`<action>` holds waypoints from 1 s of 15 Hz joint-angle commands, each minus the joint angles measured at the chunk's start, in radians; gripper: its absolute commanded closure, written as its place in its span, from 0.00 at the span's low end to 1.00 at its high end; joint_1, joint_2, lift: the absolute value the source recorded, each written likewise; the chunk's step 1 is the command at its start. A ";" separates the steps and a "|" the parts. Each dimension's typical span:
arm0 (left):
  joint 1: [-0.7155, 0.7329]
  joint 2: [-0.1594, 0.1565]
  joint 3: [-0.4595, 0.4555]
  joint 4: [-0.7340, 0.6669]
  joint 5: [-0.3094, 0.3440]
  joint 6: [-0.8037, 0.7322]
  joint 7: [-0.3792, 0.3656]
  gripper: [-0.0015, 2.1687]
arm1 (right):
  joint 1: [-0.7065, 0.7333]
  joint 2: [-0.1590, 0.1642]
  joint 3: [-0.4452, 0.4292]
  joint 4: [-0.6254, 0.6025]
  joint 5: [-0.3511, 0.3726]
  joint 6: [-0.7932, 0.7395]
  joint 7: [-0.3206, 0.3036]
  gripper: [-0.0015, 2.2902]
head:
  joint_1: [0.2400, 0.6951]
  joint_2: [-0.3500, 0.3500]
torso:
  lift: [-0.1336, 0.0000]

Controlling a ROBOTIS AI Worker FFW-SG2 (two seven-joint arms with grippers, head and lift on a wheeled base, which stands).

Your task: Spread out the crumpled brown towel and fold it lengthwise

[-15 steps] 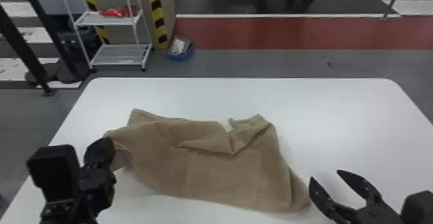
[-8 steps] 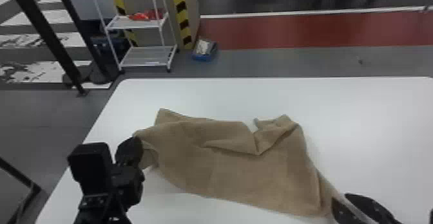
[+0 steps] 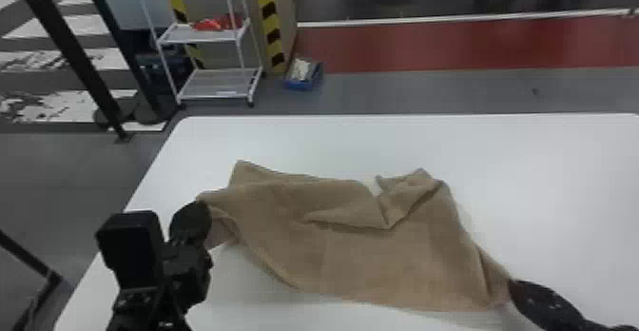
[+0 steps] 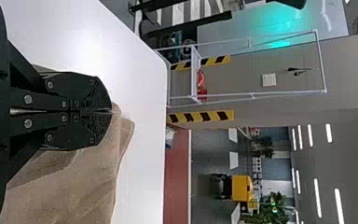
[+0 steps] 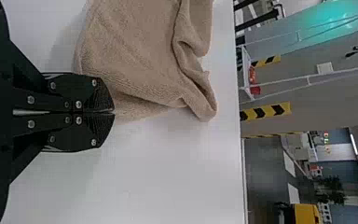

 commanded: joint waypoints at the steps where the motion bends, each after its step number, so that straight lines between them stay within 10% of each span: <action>1: 0.010 0.000 -0.004 -0.024 -0.001 -0.003 0.000 0.68 | 0.000 0.016 -0.066 -0.040 -0.036 -0.004 0.000 0.75 | 1.00 0.68 | 0.07; 8: 0.059 0.034 -0.095 -0.185 -0.060 -0.003 -0.001 0.68 | -0.053 0.096 -0.432 -0.230 -0.271 0.097 0.007 0.75 | 1.00 0.43 | 0.07; 15: -0.108 0.037 -0.126 -0.040 -0.072 0.015 -0.023 0.68 | -0.401 0.108 -0.333 0.003 -0.099 0.235 -0.006 0.75 | 1.00 0.25 | 0.07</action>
